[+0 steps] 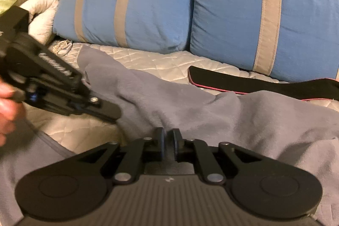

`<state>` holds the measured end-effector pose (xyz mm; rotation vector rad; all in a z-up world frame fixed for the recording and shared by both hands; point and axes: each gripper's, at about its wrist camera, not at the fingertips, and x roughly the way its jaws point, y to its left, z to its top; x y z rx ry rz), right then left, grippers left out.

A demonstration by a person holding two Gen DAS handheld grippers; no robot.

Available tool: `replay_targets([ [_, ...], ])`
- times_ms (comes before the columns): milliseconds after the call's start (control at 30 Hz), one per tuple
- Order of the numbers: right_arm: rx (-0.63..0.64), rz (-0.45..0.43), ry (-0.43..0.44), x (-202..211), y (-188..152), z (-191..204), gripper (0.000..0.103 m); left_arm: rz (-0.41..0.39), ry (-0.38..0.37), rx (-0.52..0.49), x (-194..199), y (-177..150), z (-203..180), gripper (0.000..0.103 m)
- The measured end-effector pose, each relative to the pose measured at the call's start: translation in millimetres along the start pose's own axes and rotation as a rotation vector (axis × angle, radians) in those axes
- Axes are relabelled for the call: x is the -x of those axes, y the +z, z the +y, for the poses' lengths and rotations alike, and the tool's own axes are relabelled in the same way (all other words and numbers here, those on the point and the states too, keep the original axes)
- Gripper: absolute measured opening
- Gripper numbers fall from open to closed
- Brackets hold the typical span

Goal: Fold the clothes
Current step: 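Open both grippers and release the sweatpants on the bed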

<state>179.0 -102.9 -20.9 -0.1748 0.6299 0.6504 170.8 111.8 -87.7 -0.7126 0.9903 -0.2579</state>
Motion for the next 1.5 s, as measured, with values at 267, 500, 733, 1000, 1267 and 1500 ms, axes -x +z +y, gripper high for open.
replay_targets([
  [267, 0.023, -0.027, -0.013, 8.2, -0.3, 1.6, 0.058, 0.048, 0.047, -0.066, 15.9, -23.4, 7.4, 0.003],
  [500, 0.234, -0.035, 0.145, 17.5, -9.9, 31.8, 0.065, 0.035, 0.096, -0.116, 28.3, -28.1, 14.2, 0.001],
  [733, 0.283, -0.017, 0.126, 6.2, -14.7, 40.1, 0.065, 0.0, 0.105, -0.102, 41.9, -17.6, 19.6, 0.003],
  [1000, 0.35, -0.027, 0.081, 4.5, -18.6, 44.8, 0.065, -0.052, 0.304, -0.788, 43.8, -37.1, -32.4, 0.03],
  [1267, 0.4, -0.024, 0.052, 11.6, -19.8, 48.7, 0.067, -0.063, 0.42, -1.187, 22.3, -77.9, -46.6, 0.035],
  [1500, 0.447, -0.021, 0.039, 14.7, -22.7, 52.1, 0.07, -0.103, 0.471, -1.358, 17.0, -88.5, -52.8, 0.035],
])
